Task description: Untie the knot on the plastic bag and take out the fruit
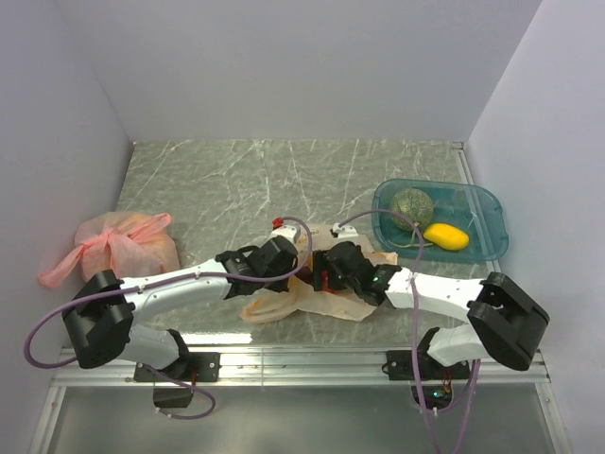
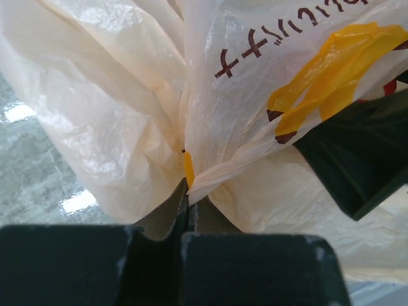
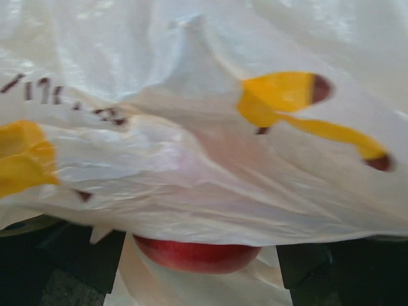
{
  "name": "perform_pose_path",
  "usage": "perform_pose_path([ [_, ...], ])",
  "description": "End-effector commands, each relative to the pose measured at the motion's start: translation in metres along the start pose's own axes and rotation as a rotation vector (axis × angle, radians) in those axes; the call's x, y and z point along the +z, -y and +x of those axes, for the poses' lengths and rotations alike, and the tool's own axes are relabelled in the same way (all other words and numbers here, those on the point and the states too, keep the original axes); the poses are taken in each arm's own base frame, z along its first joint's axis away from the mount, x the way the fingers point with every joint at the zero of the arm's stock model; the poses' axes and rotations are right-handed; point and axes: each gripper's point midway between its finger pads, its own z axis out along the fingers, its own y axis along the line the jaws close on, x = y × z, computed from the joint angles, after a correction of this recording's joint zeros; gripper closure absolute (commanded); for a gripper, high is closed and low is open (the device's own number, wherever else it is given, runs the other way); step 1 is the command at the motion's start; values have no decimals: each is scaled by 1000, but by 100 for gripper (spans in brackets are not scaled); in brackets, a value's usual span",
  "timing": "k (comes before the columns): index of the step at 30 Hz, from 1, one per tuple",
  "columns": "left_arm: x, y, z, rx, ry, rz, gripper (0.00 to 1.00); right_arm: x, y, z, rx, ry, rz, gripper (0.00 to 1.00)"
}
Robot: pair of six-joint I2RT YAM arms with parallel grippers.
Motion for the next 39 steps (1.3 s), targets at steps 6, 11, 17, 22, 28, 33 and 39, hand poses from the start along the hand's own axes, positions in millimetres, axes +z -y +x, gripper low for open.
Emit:
perform_pose_path([
  [6,15,-53,-24,-58,16,-150,99,12,-40,-26,-93,51,-112,76],
  [11,9,-87,-59,-122,46,-204,99,27,-73,-74,-136,154,-163,95],
  [17,3,-80,-73,-105,33,-153,99,22,-96,-103,-194,199,-250,100],
  [22,-5,-69,-61,-72,5,-65,99,-18,-110,-110,-209,229,-372,100],
  [28,-12,-72,-62,-36,44,-58,99,-75,-115,-130,-177,333,-471,100],
  [33,-10,-70,-65,-47,76,-43,100,-97,-65,-173,-132,463,-237,100],
  [39,-10,-70,-62,-31,57,-39,99,-123,66,-228,114,590,164,100],
])
